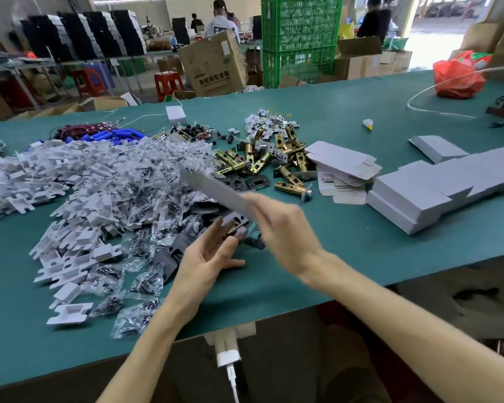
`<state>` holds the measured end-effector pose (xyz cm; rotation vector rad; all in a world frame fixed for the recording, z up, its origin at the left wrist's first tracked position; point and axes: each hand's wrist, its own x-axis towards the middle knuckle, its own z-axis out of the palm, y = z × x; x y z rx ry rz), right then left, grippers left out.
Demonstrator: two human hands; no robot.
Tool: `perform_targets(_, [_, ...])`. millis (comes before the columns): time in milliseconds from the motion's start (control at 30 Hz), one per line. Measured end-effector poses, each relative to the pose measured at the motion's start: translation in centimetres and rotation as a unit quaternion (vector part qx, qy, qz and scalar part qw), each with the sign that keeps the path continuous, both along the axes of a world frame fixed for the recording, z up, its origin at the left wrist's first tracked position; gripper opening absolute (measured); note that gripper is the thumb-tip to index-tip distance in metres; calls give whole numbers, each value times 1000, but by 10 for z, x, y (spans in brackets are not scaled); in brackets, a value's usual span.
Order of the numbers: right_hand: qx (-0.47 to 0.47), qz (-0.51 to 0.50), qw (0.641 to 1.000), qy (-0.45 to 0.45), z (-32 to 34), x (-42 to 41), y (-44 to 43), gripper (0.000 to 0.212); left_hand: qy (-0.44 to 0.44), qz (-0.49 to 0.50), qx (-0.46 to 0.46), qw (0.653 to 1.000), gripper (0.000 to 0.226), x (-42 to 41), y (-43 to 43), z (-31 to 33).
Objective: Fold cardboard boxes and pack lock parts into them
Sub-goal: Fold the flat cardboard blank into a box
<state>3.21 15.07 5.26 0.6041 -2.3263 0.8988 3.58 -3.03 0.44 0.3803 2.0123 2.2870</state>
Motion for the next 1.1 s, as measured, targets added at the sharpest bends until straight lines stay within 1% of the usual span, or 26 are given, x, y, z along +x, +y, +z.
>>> perform_targets(67, [42, 50, 998, 25, -11, 12, -16, 40, 13, 11, 5, 1000, 70, 0, -2, 0])
perform_targets(133, [57, 92, 994, 32, -21, 14, -24, 47, 13, 41, 13, 999, 77, 2, -4, 0])
perform_targets(200, [29, 113, 993, 8, -28, 14, -27, 48, 10, 63, 20, 998, 68, 2, -6, -1])
perform_targets(267, [-16, 127, 992, -20, -33, 13, -28, 41, 4, 58, 32, 998, 57, 1, -7, -2])
perform_targets(300, [-33, 130, 990, -40, -36, 14, -27, 42, 1, 56, 38, 998, 56, 1, -8, -1])
perform_targets(433, [-50, 119, 984, -123, -46, 15, -24, 53, 1, 77, 50, 996, 62, 1, -6, 2])
perform_targets(533, [-102, 99, 978, -151, -46, 13, -23, 57, 1, 76, 78, 994, 71, 1, -7, 3])
perform_targets(600, [-153, 94, 969, -171, -44, 13, -22, 55, 5, 79, 87, 993, 74, 0, -9, 2])
perform_targets(700, [-235, 100, 951, -173, -42, 11, -21, 43, -3, 101, 91, 991, 73, -1, -10, 1])
perform_targets(800, [-282, 94, 936, -189, -41, 8, -19, 42, -9, 106, 95, 990, 67, -2, -9, 0])
perform_targets(867, [-297, 103, 926, -209, -40, 7, -18, 42, -12, 106, 98, 989, 70, -1, -8, 1])
perform_targets(967, [-282, 109, 931, -203, -39, 8, -19, 39, -15, 91, 103, 990, 84, 0, -8, 2])
perform_targets(1100, [-289, 107, 929, -205, -37, 9, -20, 38, -12, 95, 117, 988, 90, 0, -8, 1])
